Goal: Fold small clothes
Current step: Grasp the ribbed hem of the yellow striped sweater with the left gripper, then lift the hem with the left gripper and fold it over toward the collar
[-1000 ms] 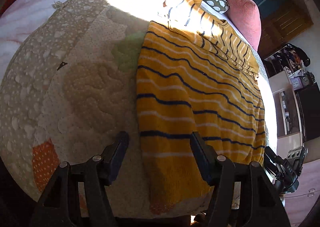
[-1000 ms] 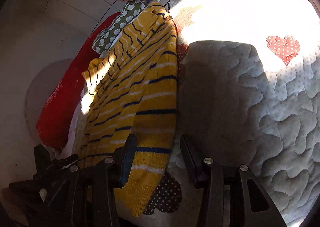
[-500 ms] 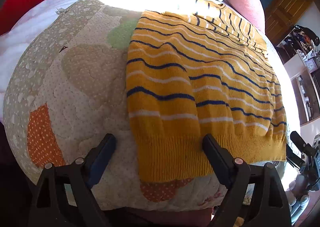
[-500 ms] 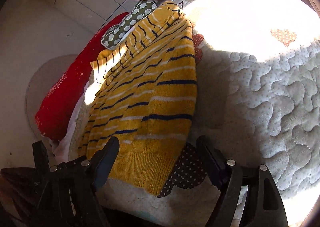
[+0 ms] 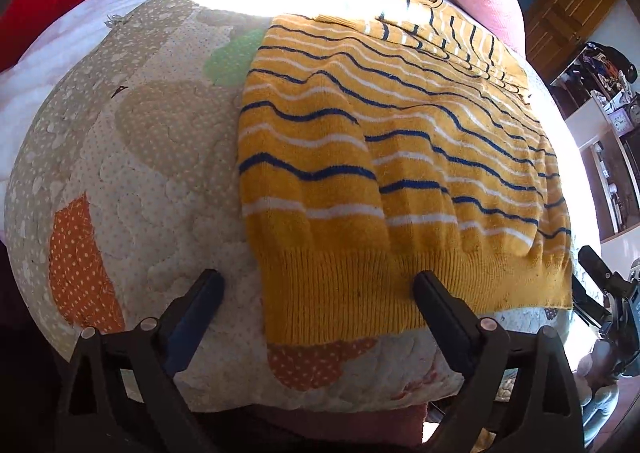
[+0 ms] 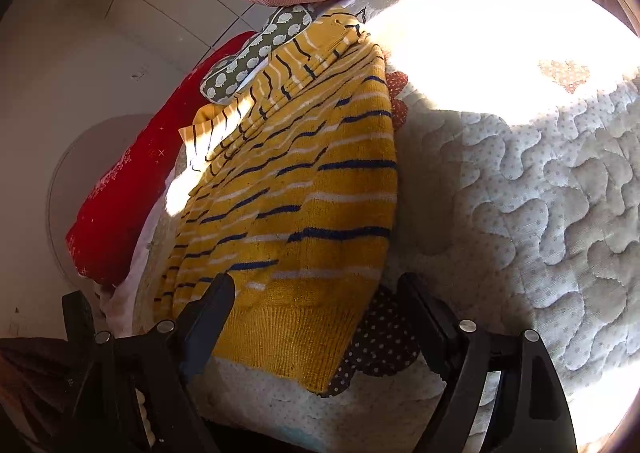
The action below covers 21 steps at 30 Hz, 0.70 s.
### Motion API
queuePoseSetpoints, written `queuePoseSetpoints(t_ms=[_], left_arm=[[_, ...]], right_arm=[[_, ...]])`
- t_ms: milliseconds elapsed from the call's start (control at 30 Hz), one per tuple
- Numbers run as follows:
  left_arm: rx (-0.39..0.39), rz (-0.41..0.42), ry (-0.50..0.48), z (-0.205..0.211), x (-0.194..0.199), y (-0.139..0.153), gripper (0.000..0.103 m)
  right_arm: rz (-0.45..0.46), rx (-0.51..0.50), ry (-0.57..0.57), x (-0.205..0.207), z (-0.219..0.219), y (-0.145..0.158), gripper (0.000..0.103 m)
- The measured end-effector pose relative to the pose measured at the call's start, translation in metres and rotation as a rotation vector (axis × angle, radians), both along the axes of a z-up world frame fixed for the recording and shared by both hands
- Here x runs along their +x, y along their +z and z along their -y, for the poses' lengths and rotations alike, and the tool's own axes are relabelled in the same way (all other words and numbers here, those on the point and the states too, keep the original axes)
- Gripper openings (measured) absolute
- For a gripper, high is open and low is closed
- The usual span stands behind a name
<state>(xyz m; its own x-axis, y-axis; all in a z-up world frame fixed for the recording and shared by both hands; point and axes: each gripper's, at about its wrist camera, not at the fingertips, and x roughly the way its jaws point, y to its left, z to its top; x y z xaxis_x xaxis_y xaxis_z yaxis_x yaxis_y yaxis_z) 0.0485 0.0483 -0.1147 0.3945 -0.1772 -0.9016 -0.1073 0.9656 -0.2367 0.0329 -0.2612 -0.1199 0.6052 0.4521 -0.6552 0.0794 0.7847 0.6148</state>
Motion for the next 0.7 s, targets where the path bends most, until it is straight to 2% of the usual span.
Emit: queuePoseSetpoints(t_ms=[33,100,200,300,400,433,467,500,533,567,600,700], left_arm=[[-0.024,0.004,-0.004,-0.001,-0.002,0.003,0.060],[-0.095,-0.005,-0.032,-0.005,-0.004,0.005,0.032],[-0.180,-0.001,-0.026,-0.011,-0.002,0.005,0.031],[-0.298,-0.003,-0.047,-0.013,0.005,0.004,0.031],[-0.364,-0.009,-0.085,-0.007,0.019,0.002,0.046],[-0.366,-0.019,-0.082,-0.005,0.023,-0.001,0.046],[-0.364,-0.030,-0.082,-0.002,0.026,-0.003,0.046],[-0.353,-0.037,-0.082,-0.001,0.028,-0.003,0.041],[-0.327,-0.038,-0.073,-0.001,0.027,-0.002,0.014],[-0.310,-0.044,-0.068,-0.002,0.026,-0.001,0.009],[-0.340,-0.043,-0.057,-0.007,0.024,-0.001,0.009],[-0.387,-0.030,-0.012,-0.026,0.014,0.004,0.009]], right_arm=[[0.000,-0.002,0.005,-0.001,-0.001,0.001,0.086],[0.004,-0.006,0.020,-0.002,-0.005,0.003,0.086],[0.004,-0.005,0.043,-0.001,-0.010,0.004,0.086],[-0.003,0.008,0.062,0.004,-0.013,0.003,0.085],[-0.003,0.028,0.080,0.014,-0.017,0.002,0.085],[-0.003,0.033,0.083,0.018,-0.019,0.000,0.083],[-0.006,0.030,0.086,0.022,-0.022,-0.002,0.079],[-0.012,0.022,0.087,0.025,-0.025,-0.004,0.074],[-0.025,0.016,0.091,0.028,-0.028,-0.007,0.054],[-0.046,0.018,0.096,0.031,-0.029,-0.011,0.027],[-0.062,0.048,0.102,0.032,-0.029,-0.015,0.018],[-0.057,0.089,0.094,0.027,-0.023,-0.016,0.013]])
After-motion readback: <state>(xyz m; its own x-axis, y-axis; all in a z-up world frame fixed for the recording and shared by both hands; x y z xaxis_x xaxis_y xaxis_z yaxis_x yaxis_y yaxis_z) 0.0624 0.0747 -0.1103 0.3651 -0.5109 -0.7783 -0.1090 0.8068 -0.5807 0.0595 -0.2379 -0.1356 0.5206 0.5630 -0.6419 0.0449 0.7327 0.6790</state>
